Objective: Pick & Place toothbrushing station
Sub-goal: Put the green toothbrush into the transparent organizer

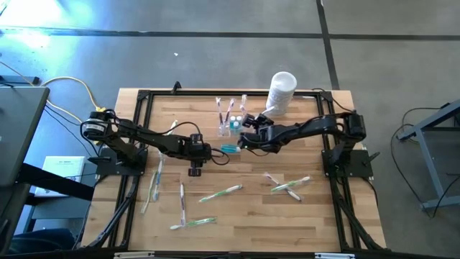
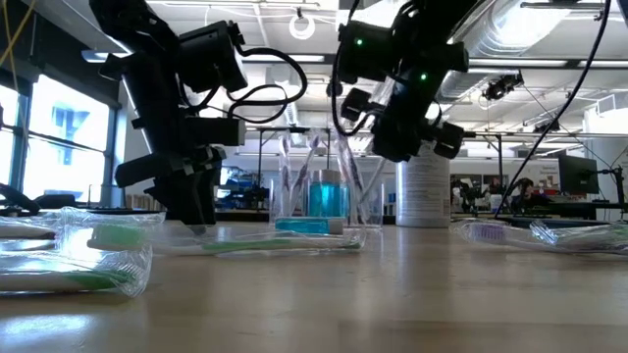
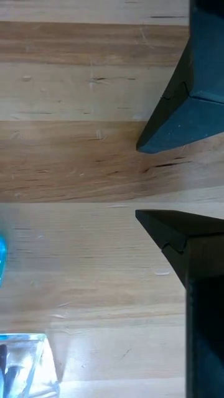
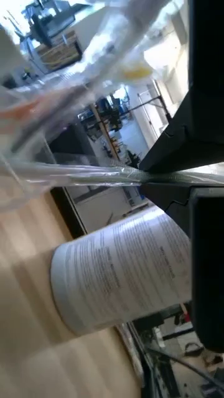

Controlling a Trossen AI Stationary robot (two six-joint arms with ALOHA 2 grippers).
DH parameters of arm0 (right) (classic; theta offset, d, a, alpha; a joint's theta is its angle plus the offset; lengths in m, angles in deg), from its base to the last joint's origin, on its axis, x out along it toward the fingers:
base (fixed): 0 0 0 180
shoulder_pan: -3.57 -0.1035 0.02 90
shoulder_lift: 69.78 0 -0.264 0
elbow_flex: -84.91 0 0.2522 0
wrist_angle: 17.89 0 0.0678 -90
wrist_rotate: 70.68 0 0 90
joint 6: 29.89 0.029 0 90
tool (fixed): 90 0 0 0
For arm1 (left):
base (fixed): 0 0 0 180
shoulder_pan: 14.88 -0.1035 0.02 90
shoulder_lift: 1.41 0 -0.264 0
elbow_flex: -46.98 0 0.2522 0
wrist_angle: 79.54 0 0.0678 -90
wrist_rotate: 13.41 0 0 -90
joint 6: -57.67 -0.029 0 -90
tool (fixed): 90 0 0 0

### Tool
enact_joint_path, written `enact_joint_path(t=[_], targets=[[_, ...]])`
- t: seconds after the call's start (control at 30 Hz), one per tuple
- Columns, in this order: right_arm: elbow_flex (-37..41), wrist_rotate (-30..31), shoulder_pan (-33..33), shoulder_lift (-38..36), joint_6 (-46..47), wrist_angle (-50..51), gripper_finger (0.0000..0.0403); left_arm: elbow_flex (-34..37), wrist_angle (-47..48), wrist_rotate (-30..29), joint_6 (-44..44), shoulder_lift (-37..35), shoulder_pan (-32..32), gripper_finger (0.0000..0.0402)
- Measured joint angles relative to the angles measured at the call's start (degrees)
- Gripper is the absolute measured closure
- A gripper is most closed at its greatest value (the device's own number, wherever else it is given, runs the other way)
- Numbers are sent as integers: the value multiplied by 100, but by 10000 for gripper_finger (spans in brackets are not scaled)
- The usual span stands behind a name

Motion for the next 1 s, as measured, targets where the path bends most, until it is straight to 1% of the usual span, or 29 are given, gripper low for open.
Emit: enact_joint_path(t=[0.13, 0.27, 0.43, 0.67, 0.8, 0.9, 1.0], targets=[[6, -181, 5, 74, 26, -194, 385, 0, 11, -1, -2, 2, 0, 240], [6, -351, -12, 133, 274, -581, 364, 2, 11, -2, -4, 2, 0, 240], [-1, -293, -85, 115, 399, -1168, 314, 2, 12, -2, -11, 4, 0, 240], [0, -280, -202, 113, 832, -1242, 230, 3, 13, 1, -17, 4, 0, 240], [0, -73, -292, 113, 870, -1258, 185, 4, 14, 11, -17, 4, 0, 240], [0, 137, -386, 100, 889, -1364, 161, 4, 15, 15, -17, 4, 0, 240], [0, 294, -495, 65, 974, -1558, 147, 4, 30, 16, -23, 4, 0, 240]])
